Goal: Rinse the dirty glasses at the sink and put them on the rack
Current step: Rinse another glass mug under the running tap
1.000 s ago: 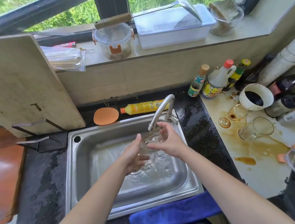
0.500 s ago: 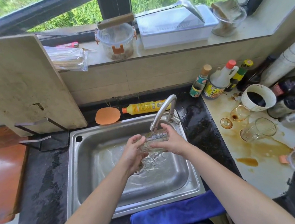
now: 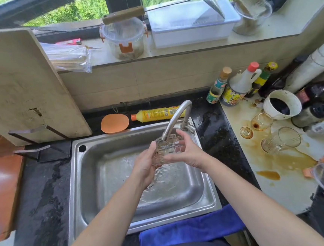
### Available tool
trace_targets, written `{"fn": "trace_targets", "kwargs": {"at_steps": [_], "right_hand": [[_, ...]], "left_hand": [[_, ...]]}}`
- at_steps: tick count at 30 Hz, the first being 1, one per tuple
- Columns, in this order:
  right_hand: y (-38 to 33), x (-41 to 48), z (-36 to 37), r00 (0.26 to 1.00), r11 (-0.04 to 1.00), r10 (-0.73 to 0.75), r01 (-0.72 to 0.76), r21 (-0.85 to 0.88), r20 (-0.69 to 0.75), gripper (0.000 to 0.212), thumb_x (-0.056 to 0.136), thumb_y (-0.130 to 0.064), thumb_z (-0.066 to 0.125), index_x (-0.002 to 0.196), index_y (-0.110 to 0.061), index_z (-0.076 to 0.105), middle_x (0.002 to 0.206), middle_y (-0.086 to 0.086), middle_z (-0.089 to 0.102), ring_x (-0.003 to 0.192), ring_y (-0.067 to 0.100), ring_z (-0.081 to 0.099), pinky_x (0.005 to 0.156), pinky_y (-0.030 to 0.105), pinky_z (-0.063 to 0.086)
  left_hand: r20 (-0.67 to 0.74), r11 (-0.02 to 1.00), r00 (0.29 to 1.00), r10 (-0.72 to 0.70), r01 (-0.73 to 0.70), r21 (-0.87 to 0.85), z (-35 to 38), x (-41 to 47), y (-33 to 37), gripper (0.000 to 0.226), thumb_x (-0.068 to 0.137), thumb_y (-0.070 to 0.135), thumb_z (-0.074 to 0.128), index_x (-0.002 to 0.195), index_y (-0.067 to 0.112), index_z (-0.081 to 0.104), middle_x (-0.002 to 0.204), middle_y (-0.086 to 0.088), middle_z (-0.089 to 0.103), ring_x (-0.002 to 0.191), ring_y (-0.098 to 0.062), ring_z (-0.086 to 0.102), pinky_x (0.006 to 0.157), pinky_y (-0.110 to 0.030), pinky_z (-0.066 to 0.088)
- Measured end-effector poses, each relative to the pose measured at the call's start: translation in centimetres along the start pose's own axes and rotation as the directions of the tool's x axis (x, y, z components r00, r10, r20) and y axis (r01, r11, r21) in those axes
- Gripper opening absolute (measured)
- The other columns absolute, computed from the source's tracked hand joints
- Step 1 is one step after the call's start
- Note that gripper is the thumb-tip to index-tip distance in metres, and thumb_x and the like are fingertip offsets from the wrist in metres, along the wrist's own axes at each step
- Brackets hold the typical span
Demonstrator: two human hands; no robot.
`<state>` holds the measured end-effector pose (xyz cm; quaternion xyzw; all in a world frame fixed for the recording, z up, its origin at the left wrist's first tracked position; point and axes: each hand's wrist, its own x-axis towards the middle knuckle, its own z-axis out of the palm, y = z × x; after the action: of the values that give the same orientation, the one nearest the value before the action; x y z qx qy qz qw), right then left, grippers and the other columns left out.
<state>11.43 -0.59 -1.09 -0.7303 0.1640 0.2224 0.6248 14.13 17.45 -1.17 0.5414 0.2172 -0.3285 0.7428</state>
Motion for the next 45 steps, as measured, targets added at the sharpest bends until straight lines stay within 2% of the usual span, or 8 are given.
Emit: {"fn": "trace_targets", "kwargs": {"at_steps": [7, 16, 20, 24, 30, 34, 39, 45], "right_hand": [[-0.3, -0.1, -0.1, 0.998, 0.995, 0.056, -0.057, 0.084, 0.013, 0.087, 0.071, -0.032, 0.094, 0.141, -0.027, 0.043, 0.133, -0.001, 0.057, 0.117, 0.018, 0.064, 0.088, 0.037, 0.061], [0.7, 0.6, 0.9, 0.997, 0.995, -0.076, 0.077, -0.063, 0.017, 0.082, 0.063, -0.030, 0.097, 0.130, -0.039, 0.050, 0.134, -0.008, 0.053, 0.125, 0.015, 0.053, 0.105, 0.042, 0.050], [0.2, 0.3, 1.3, 1.000, 1.000, -0.025, 0.025, 0.009, 0.016, 0.093, 0.068, -0.037, 0.094, 0.145, -0.036, 0.041, 0.137, -0.005, 0.048, 0.126, 0.012, 0.050, 0.093, 0.034, 0.057], [-0.4, 0.1, 1.6, 1.000, 1.000, -0.003, 0.003, 0.020, -0.010, 0.083, 0.068, -0.035, 0.095, 0.136, -0.033, 0.047, 0.130, -0.008, 0.050, 0.117, 0.012, 0.057, 0.084, 0.039, 0.063], [-0.3, 0.1, 1.6, 0.994, 0.980, -0.109, 0.111, -0.167, 0.026, 0.083, 0.064, -0.035, 0.097, 0.130, -0.039, 0.047, 0.123, -0.011, 0.057, 0.115, 0.008, 0.059, 0.101, 0.038, 0.052], [-0.1, 0.1, 1.7, 0.990, 0.975, -0.128, 0.136, -0.179, 0.054, 0.089, 0.063, -0.034, 0.096, 0.134, -0.044, 0.043, 0.132, -0.004, 0.052, 0.122, 0.013, 0.056, 0.103, 0.046, 0.053], [-0.9, -0.5, 1.1, 0.994, 0.997, 0.027, -0.036, 0.075, 0.108, 0.118, 0.064, -0.048, 0.094, 0.156, -0.041, 0.021, 0.148, 0.001, 0.033, 0.131, 0.018, 0.046, 0.093, 0.034, 0.056], [-0.7, -0.8, 1.3, 0.999, 0.995, 0.038, -0.036, 0.091, -0.018, 0.087, 0.076, -0.052, 0.085, 0.148, -0.038, 0.037, 0.149, 0.000, 0.040, 0.123, 0.020, 0.057, 0.085, 0.038, 0.062]], "left_hand": [[0.016, 0.996, 0.999, 0.030, -0.029, -0.082, -0.7, 0.8, 0.2, 0.054, 0.087, 0.024, 0.074, 0.135, 0.004, 0.058, 0.140, -0.029, 0.054, 0.111, -0.035, 0.056, 0.088, -0.042, 0.049], [-0.070, 1.000, 0.997, -0.026, 0.026, 0.008, -1.3, 0.6, 0.7, 0.032, 0.091, 0.020, 0.073, 0.113, 0.011, 0.051, 0.110, -0.016, 0.070, 0.089, -0.033, 0.072, 0.087, -0.063, 0.055], [-0.077, 1.000, 0.997, 0.013, -0.015, -0.015, -1.5, 0.8, 0.9, 0.022, 0.094, 0.018, 0.068, 0.091, 0.016, 0.047, 0.099, -0.017, 0.066, 0.079, -0.031, 0.069, 0.078, -0.054, 0.058], [-0.011, 0.988, 1.000, 0.006, -0.007, -0.155, -1.9, 0.2, 1.5, 0.006, 0.097, 0.006, 0.051, 0.101, 0.009, 0.055, 0.110, -0.022, 0.061, 0.091, -0.035, 0.063, 0.076, -0.048, 0.056], [-0.016, 0.979, 0.983, -0.181, 0.179, -0.095, -2.7, 0.7, 1.9, 0.068, 0.092, 0.061, 0.055, 0.132, 0.005, 0.053, 0.128, -0.022, 0.064, 0.112, -0.040, 0.067, 0.094, -0.058, 0.054], [0.117, 0.974, 0.967, -0.227, 0.228, 0.011, -2.9, 0.4, 2.1, 0.057, 0.092, 0.040, 0.066, 0.135, 0.003, 0.058, 0.131, -0.023, 0.065, 0.120, -0.038, 0.063, 0.098, -0.050, 0.053], [0.026, 0.995, 0.998, -0.054, 0.056, -0.084, -2.0, 0.4, 1.2, 0.054, 0.086, 0.008, 0.073, 0.135, 0.007, 0.051, 0.119, -0.014, 0.065, 0.105, -0.028, 0.066, 0.093, -0.051, 0.055], [0.103, 0.996, 0.994, -0.029, 0.037, -0.080, -2.0, 0.6, 0.7, 0.057, 0.078, 0.012, 0.081, 0.129, 0.008, 0.057, 0.109, -0.013, 0.069, 0.100, -0.029, 0.063, 0.109, -0.056, 0.041]]}}
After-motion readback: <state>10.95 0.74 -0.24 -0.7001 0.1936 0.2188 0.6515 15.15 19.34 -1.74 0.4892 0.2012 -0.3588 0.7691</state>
